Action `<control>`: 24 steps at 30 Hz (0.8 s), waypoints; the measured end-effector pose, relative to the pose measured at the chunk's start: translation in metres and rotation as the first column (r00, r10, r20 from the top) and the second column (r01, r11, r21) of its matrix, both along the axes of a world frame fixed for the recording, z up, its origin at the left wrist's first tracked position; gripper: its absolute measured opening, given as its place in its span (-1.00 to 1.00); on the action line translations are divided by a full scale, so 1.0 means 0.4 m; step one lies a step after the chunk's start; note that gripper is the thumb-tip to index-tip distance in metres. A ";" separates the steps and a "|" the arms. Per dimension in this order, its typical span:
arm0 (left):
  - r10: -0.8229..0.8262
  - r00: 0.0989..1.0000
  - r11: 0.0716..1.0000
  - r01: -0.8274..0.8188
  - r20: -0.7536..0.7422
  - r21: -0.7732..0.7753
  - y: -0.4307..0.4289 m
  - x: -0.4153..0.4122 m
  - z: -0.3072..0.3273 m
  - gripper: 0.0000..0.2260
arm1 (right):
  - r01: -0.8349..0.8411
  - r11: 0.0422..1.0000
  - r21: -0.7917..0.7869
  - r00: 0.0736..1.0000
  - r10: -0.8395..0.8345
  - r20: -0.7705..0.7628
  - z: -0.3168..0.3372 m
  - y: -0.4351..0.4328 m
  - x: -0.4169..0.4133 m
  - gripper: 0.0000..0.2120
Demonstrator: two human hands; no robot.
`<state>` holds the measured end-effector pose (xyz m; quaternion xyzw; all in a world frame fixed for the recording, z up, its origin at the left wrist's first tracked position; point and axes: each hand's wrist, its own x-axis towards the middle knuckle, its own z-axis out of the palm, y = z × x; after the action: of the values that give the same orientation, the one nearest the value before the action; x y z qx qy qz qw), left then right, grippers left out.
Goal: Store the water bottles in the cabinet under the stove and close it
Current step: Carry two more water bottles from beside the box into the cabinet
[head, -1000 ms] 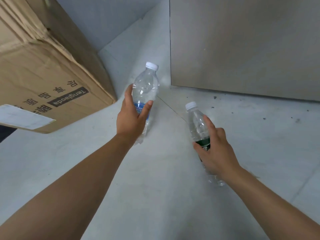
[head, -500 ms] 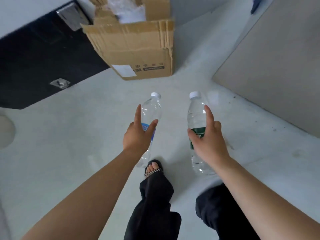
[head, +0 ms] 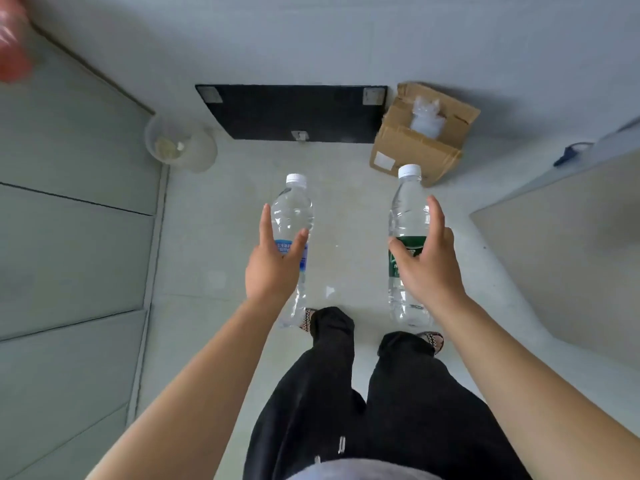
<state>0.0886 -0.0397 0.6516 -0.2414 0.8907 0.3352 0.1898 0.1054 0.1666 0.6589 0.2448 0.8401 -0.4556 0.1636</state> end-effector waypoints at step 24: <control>0.994 0.055 0.047 -0.995 -0.093 -0.083 -0.470 0.357 0.196 -0.35 | -0.997 -0.075 -0.017 -0.071 0.982 -0.173 0.206 -0.937 -0.199 -0.27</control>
<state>0.2314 -0.2276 0.7299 -0.7969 0.5005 0.3189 -0.1130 0.0258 -0.2083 0.7413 -0.4826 0.7253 -0.2609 0.4159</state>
